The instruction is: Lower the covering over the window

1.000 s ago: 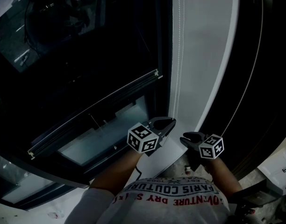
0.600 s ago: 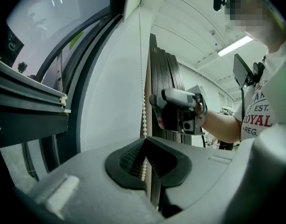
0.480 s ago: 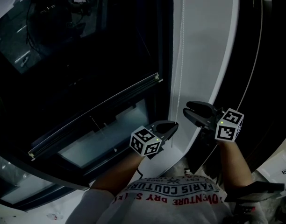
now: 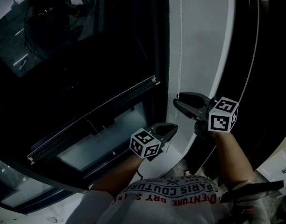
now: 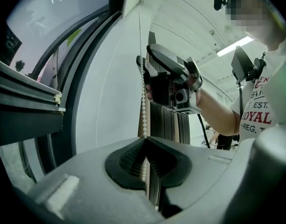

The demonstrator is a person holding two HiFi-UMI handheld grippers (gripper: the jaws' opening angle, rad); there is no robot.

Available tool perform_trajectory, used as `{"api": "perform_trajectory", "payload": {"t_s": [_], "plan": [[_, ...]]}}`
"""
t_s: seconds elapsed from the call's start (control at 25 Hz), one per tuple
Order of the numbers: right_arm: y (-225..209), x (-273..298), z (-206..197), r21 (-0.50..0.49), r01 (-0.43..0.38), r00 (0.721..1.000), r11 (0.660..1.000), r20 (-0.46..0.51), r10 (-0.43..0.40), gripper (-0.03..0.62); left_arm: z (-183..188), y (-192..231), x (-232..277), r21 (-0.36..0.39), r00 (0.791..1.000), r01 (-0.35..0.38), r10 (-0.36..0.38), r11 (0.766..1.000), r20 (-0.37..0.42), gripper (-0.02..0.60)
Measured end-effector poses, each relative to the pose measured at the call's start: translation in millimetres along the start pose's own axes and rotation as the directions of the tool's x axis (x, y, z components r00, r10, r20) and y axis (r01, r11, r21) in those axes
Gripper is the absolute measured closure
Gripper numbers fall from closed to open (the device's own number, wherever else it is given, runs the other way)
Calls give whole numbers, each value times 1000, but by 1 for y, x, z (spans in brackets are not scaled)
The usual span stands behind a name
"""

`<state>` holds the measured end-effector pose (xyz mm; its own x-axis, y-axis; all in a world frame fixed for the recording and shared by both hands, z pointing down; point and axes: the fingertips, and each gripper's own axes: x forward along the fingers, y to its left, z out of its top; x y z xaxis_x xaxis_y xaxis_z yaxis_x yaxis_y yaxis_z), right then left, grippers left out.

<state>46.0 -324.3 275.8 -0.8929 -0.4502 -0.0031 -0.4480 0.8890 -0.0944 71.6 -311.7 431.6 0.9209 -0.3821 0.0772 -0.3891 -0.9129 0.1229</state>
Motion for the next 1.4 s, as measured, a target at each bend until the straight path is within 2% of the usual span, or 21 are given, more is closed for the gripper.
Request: {"api": "perform_trajectory", "payload": {"t_s": [0.12, 0.2, 0.4, 0.52, 0.64, 0.76, 0.84, 0.96, 1.16, 1.28, 1.4], "plan": [[-2, 3, 0, -23, 16, 1000, 1000, 6, -16, 527, -2, 0, 1, -5, 1000, 3, -3, 1000, 2, 572], [-5, 1, 0, -38, 42, 999, 998, 12, -42, 589, -2, 0, 2, -3, 1000, 2, -2, 1000, 3, 572], [-8, -4, 4, -15, 42, 998, 999, 45, -41, 585, 1, 1, 3, 7, 1000, 6, -6, 1000, 10, 572], [-8, -2, -3, -36, 44, 999, 998, 28, -43, 585, -6, 1, 3, 16, 1000, 1, -1, 1000, -12, 572], [-10, 1, -26, -65, 50, 998, 997, -30, -52, 585, -26, 4, 3, 17, 998, -8, 9, 1000, -58, 572], [-14, 0, -39, -11, 56, 998, 998, -11, -56, 585, -39, 11, 1, -12, 998, -29, 28, 1000, -59, 572], [-16, 0, -49, 0, 65, 998, 998, -19, -65, 585, -49, 13, 1, 2, 995, -35, 35, 999, -89, 572], [-15, 4, -71, -13, 80, 995, 997, -60, -80, 585, -72, 16, -1, 16, 988, -46, 47, 999, -144, 572], [-15, 6, -114, 6, 85, 992, 996, -99, -84, 585, -113, 18, -2, -19, 975, -59, 54, 998, -214, 572], [-18, 5, -137, 38, 96, 988, 995, -126, -91, 585, -136, 20, -3, -7, 963, -72, 68, 997, -260, 572], [-19, 5, -153, 68, 106, 986, 992, -135, -96, 585, -152, 23, -6, -27, 956, -89, 78, 996, -283, 572]]}}
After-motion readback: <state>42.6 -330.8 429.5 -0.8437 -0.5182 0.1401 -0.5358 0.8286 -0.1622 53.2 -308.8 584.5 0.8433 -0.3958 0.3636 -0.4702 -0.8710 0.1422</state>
